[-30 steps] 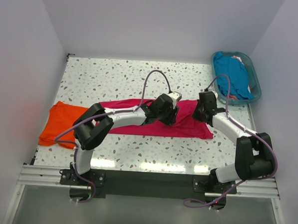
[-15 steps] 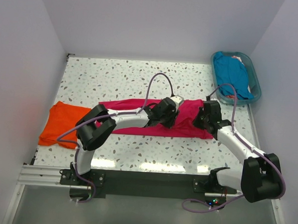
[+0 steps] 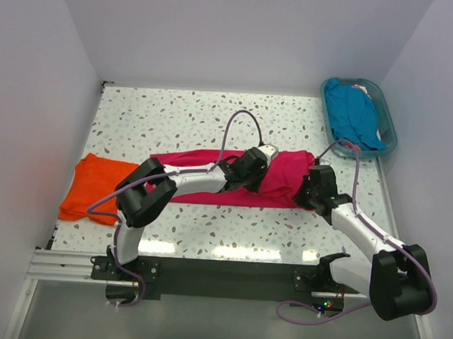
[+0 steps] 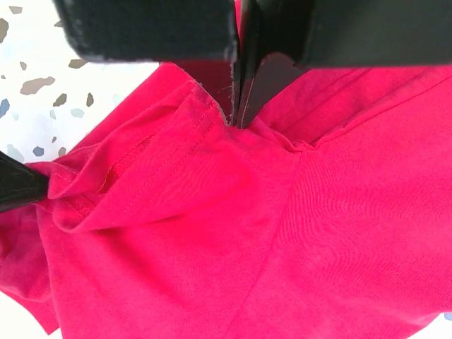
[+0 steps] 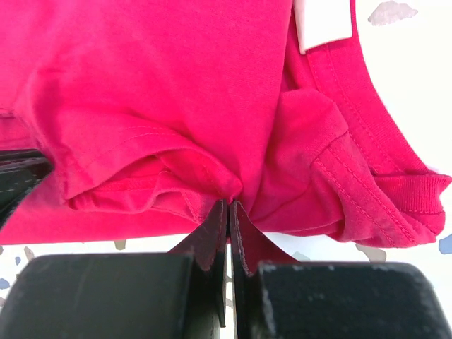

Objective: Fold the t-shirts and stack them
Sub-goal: Fold the tshirt

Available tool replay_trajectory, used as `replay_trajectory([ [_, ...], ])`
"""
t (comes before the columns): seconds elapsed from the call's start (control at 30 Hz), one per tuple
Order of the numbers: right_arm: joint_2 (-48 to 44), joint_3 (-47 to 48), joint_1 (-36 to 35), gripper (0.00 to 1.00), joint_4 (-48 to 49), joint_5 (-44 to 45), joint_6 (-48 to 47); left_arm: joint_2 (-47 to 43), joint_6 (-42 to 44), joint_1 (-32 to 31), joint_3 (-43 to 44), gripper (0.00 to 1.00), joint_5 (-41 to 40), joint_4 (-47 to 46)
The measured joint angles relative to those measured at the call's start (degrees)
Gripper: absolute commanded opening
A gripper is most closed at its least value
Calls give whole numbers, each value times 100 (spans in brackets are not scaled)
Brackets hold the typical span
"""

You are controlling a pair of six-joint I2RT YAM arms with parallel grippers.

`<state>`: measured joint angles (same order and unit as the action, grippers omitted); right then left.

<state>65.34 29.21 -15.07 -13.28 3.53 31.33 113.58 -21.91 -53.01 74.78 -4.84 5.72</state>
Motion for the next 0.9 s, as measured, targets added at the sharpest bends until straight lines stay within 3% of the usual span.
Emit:
replay_trajectory([
  [0.17, -144, -2, -4, 4, -2, 66, 9, -2, -2, 0, 0, 0, -24, 2],
  [0.3, -295, -2, -4, 19, -44, 155, 24, -15, -9, 0, -4, 4, 20, 0],
  [0.33, -378, -2, -4, 30, -81, 173, 31, -39, -11, 0, -13, 7, 44, 0],
  [0.43, -719, -2, -4, 47, -238, 240, 44, -188, -13, 0, -90, 28, 179, -13],
  [0.57, -1054, 63, -4, 49, -411, 455, 52, -479, -48, 0, -232, 42, 319, -96],
  [0.8, -96, 654, -2, 49, -431, 774, 39, -374, -39, -59, -26, 43, 450, -151],
  [0.9, 595, 933, -2, 46, -352, 778, 42, -85, 0, -116, 330, 37, 417, -155],
])
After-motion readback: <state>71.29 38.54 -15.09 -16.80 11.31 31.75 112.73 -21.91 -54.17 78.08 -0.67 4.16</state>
